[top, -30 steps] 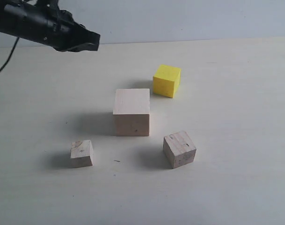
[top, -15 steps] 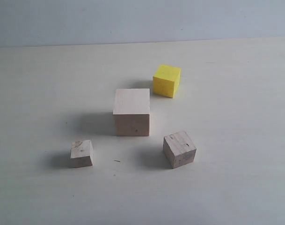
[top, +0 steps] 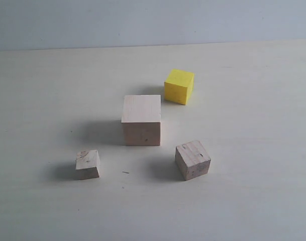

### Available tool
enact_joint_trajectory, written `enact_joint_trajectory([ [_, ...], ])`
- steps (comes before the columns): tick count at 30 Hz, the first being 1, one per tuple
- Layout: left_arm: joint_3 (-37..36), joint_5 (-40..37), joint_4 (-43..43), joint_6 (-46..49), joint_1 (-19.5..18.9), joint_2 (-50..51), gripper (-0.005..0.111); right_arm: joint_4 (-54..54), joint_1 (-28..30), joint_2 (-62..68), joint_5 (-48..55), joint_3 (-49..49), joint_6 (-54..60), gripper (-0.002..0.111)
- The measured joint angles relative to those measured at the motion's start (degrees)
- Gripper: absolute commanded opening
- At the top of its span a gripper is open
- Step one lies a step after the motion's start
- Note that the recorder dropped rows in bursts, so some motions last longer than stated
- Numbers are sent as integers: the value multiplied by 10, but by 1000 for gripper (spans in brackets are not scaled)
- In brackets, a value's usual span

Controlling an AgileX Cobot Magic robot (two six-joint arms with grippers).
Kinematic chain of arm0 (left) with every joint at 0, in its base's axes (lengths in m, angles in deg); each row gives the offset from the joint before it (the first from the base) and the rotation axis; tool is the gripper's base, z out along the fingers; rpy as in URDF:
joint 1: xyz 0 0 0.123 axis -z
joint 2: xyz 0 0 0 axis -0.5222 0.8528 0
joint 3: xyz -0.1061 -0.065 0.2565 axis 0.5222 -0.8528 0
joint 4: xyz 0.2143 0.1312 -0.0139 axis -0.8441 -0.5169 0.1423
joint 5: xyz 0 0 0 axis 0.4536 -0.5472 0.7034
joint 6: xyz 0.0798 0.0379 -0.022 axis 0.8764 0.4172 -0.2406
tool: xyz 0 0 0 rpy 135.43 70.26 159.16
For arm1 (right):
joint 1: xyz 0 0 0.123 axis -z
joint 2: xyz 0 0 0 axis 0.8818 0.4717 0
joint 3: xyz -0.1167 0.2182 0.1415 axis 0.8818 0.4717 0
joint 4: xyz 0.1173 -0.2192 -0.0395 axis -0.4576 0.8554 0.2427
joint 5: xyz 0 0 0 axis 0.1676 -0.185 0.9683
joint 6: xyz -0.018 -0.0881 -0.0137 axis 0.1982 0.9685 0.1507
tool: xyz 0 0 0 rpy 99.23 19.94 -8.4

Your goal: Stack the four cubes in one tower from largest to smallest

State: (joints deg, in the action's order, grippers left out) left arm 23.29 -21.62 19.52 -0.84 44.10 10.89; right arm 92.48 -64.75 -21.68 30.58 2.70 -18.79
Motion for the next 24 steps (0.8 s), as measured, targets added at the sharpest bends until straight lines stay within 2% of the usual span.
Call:
enact_joint_trajectory([
  [11,-4,-11,14,-1,0,-32,0,-18,0,0,-232,-2,-18,0],
  [14,-10,-10,13,-1,0,-46,0,-16,0,0,-176,-41,-54,0],
  [17,-27,5,8,-1,0,-64,0,32,0,18,-101,-112,-88,0],
  [21,-47,31,4,-1,0,-85,0,142,0,99,-56,-226,-169,0],
  [24,-60,43,4,-1,0,-101,0,260,-1,191,-48,-305,-278,0],
])
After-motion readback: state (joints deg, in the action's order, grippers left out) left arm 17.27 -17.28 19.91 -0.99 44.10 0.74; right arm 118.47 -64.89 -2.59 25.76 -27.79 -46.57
